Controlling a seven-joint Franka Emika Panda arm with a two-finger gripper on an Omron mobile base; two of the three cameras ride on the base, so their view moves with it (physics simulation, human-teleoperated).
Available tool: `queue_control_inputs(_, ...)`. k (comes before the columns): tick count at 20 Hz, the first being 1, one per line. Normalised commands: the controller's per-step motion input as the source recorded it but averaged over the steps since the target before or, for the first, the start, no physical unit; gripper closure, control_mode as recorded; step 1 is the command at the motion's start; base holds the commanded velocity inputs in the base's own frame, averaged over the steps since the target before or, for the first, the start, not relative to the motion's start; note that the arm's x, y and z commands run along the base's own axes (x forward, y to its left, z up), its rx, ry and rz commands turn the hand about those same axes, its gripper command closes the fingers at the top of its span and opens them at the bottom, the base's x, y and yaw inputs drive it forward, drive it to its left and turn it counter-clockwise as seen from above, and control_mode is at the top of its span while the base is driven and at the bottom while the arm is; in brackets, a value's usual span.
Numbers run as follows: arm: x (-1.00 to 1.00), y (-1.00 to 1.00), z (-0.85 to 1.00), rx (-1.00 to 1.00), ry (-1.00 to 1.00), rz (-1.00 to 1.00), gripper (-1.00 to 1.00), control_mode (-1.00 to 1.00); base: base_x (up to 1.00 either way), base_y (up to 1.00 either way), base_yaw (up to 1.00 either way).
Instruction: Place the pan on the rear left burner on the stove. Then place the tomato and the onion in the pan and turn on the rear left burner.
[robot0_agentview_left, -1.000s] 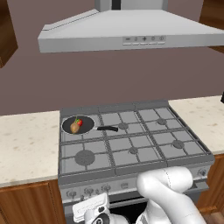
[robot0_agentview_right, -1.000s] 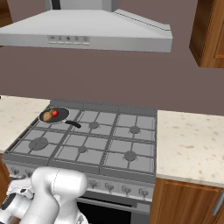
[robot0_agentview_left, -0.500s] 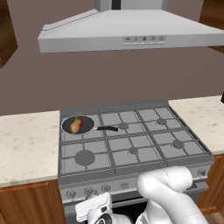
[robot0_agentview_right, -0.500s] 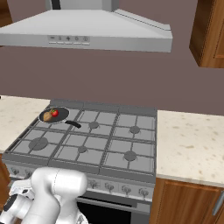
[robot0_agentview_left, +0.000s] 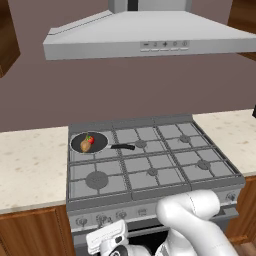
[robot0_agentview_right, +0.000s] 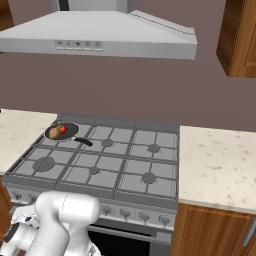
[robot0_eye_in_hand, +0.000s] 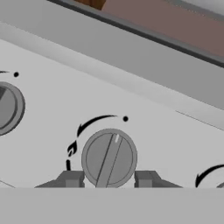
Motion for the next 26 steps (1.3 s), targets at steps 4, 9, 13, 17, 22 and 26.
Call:
queue_control_inputs(4, 0.0, 0.38, 0.0, -0.22, -0.02, 0.0, 1.0, -1.0, 0.0, 0.0, 0.0)
queue_control_inputs(9, 0.0, 0.32, 0.0, -0.27, -0.23, 0.0, 1.0, -1.0, 0.0, 0.0, 0.0)
queue_control_inputs(13, 0.0, 0.24, 0.09, -0.19, -0.26, 0.0, 1.0, -1.0, 0.0, 0.0, 0.0)
queue_control_inputs(17, -0.02, 0.37, 0.41, -0.2, -0.38, 0.0, 1.0, -1.0, 0.0, 0.0, 0.0)
queue_control_inputs(22, -0.26, 0.53, 0.42, -0.2, -0.14, 0.0, 1.0, -1.0, 0.0, 0.0, 0.0)
queue_control_inputs(26, 0.0, 1.0, 0.68, -0.5, -0.22, -0.08, 1.0, -1.0, 0.0, 0.0, 0.0)
